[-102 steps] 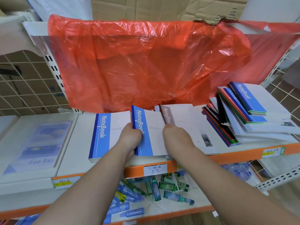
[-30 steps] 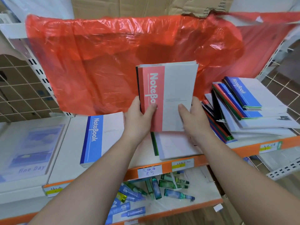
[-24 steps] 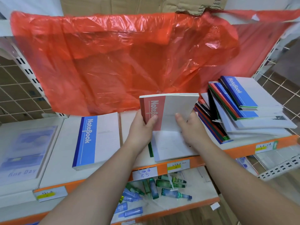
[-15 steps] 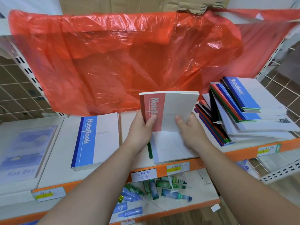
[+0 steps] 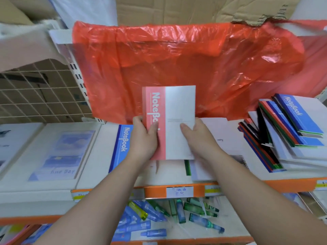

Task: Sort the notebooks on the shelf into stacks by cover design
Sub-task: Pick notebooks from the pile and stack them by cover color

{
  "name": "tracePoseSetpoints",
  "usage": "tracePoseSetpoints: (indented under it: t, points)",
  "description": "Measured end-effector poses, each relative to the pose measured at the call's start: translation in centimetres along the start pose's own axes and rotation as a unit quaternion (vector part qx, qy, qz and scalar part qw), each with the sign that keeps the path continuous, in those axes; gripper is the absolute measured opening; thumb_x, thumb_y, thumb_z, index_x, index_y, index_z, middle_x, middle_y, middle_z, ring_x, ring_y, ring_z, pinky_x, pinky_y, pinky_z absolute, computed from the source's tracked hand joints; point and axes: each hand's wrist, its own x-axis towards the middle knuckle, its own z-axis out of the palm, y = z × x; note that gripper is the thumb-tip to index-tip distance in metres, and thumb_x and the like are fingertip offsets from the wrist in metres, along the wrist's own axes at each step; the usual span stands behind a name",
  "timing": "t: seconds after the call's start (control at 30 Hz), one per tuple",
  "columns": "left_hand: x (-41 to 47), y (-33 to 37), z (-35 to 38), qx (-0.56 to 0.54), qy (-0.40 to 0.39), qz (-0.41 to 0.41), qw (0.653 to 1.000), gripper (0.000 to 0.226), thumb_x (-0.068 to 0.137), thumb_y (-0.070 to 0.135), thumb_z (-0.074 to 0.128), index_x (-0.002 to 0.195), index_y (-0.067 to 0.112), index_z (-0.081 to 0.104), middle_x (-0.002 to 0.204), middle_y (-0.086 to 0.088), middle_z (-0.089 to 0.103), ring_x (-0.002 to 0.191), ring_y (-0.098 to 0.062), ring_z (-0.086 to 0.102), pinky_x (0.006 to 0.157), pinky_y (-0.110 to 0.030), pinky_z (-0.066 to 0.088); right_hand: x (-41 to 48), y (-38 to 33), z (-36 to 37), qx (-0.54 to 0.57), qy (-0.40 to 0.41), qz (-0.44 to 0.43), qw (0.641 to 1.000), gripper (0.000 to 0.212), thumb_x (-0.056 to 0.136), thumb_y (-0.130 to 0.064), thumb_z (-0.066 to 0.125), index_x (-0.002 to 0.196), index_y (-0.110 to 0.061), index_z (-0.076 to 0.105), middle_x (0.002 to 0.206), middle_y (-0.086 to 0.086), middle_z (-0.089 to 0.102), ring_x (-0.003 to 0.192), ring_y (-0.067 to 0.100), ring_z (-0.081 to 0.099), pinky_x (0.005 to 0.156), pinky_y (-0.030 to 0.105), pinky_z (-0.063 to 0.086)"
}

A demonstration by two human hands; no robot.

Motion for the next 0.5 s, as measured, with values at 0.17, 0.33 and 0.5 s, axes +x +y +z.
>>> tracePoseSetpoints:
  t: [0.17,0.33,0.5]
  points:
    - [1.1,-3.9,-5.2,0.042,0.043,-0.109,0.992,0.022,0.098,0.026,0.05,0.113,0.01,0.049,0.109,-0.007,0.062,0.102,-0.029,0.058,0.079,-0.034,0.041,0.1,0.4,5.9,-0.046,-0.096,0.081,0.991,0.028,0.09,-0.017,0.043,0.116,-0.025,0.046,0.106,-0.005,0.064,0.094,0.017,0.064,0.082,0.039,0.056]
    - [2.9,-7.1,-8.0,0.133,0.025,-0.129,0.982,0.019,0.094,0.028,0.052,0.102,0.01,0.052,0.102,-0.009,0.065,0.096,-0.032,0.06,0.083,-0.04,0.049,0.3,0.4,8.8,-0.142,-0.114,0.057,0.982,0.021,0.096,-0.02,0.047,0.117,-0.022,0.049,0.102,-0.008,0.059,0.094,0.016,0.06,0.063,0.023,0.043]
    - [4.4,-8.6,-8.9,0.271,0.0,-0.081,0.959,0.025,0.095,0.039,0.055,0.091,0.014,0.055,0.094,-0.007,0.065,0.088,-0.031,0.059,0.068,-0.033,0.04,1.5,1.0,10.3,-0.195,-0.088,0.068,0.974,0.023,0.093,-0.023,0.05,0.112,-0.016,0.06,0.104,0.0,0.067,0.092,0.02,0.064,0.069,0.027,0.048]
